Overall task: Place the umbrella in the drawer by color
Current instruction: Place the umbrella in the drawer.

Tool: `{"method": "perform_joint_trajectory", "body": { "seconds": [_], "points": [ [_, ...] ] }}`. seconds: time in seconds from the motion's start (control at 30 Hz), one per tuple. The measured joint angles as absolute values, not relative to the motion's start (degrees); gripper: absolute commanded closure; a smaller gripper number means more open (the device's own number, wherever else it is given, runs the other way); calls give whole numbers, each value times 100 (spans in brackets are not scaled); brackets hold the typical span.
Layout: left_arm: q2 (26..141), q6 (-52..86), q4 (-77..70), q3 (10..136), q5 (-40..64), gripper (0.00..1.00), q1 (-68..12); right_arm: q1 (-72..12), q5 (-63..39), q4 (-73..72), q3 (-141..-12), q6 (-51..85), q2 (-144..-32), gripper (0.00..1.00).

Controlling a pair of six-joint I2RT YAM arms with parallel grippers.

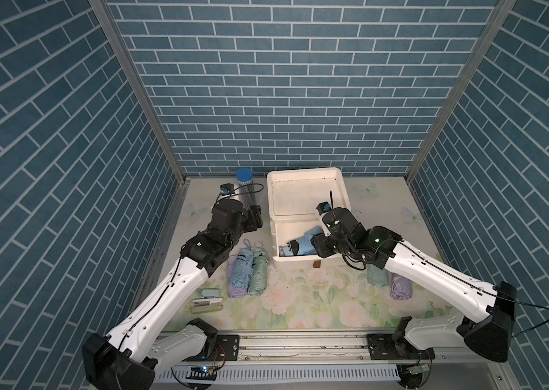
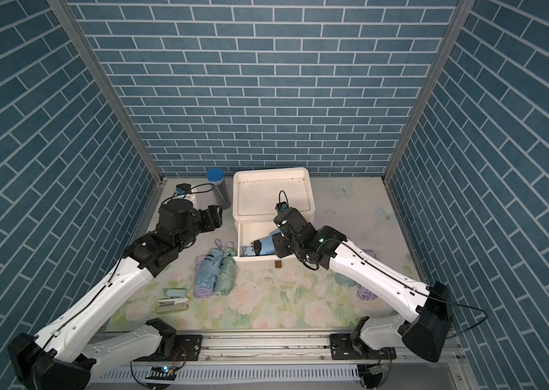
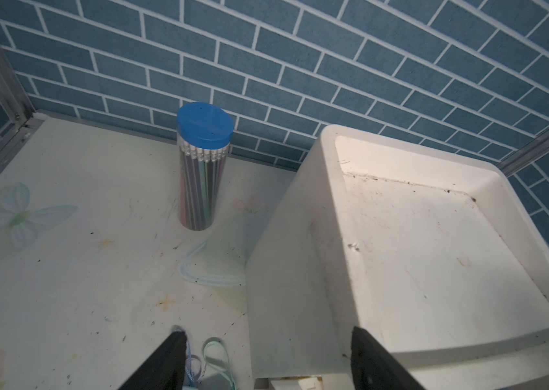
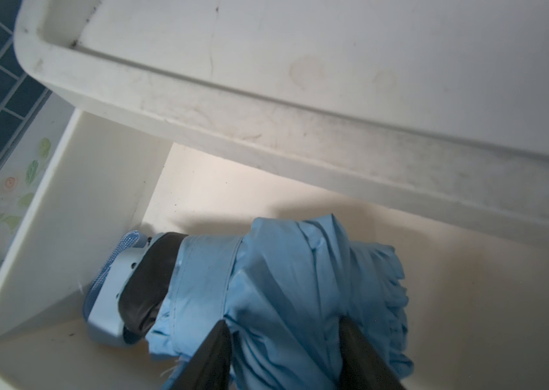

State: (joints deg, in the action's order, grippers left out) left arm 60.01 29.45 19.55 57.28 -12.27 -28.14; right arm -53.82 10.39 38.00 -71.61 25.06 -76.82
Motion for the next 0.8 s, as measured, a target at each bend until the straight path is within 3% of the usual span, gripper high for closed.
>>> {"method": "perform_joint_trajectory", "body": {
  "seconds": [0.37,0.57,0.8],
  "points": [
    [5760,3938,2668,4613,-1623,16,-2650,-5402,1282,3642,-7164,2510,-7693,45],
    [5760,4445,2926,3723,-1334,14,-2622,-5400,1295,3634,-7164,2521,-7341,45],
    [5787,4700,2989,3533,-1041,19,-2617,-5402,1332,3516,-7164,2521,-7295,45]
  ]
}}
